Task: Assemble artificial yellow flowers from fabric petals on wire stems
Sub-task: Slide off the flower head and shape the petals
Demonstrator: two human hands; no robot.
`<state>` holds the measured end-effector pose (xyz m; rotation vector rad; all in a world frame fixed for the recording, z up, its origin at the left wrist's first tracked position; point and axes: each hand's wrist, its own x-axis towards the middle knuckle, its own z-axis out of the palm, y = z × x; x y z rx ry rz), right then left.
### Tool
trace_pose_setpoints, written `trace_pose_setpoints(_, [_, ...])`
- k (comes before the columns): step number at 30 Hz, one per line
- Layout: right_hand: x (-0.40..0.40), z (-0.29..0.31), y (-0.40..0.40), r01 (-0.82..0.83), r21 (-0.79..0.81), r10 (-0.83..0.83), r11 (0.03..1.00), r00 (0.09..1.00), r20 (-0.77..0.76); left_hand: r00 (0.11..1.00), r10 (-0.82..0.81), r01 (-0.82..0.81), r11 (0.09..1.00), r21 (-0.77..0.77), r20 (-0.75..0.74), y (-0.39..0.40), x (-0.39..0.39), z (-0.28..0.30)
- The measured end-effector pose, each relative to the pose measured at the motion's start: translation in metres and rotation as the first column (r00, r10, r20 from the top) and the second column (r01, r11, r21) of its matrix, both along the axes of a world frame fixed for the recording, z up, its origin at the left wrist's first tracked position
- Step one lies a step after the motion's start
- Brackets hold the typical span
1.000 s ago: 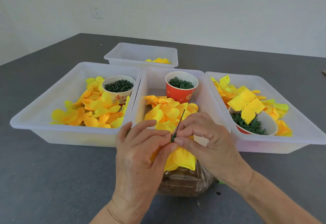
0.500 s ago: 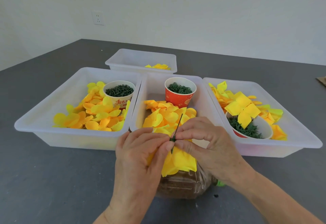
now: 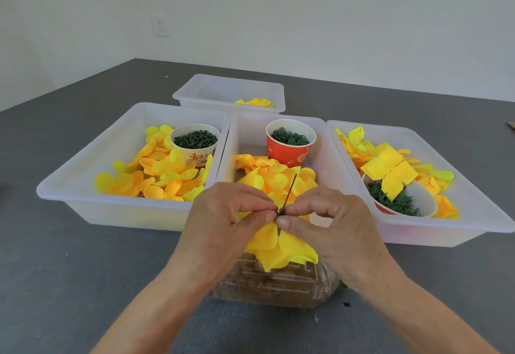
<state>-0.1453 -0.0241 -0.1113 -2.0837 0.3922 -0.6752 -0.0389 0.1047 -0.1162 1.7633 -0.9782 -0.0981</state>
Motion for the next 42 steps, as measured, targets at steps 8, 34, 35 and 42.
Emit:
trace_pose_setpoints(8, [0.000, -0.006, 0.001, -0.030, 0.092, 0.026, 0.995, 0.999, 0.045, 0.996, 0.037, -0.036, 0.999, -0.017, 0.075, -0.001, -0.005, -0.004])
trace_pose_setpoints(34, [0.004, 0.014, -0.011, -0.215, 0.062, 0.218, 0.975, 0.975, -0.038, 0.857, 0.269, -0.315, 0.948, 0.034, 0.439, -0.002, -0.029, -0.007])
trace_pose_setpoints(35, [0.004, 0.013, -0.012, -0.221, 0.037, 0.222, 0.975, 0.975, -0.024, 0.853, 0.271, -0.314, 0.949, 0.023, 0.447, -0.003, -0.029, -0.008])
trace_pose_setpoints(42, [0.005, 0.000, -0.017, -0.204, -0.044, 0.205, 0.978, 0.978, 0.026, 0.857, 0.262, -0.254, 0.964, -0.078, 0.443, -0.005, -0.023, -0.022])
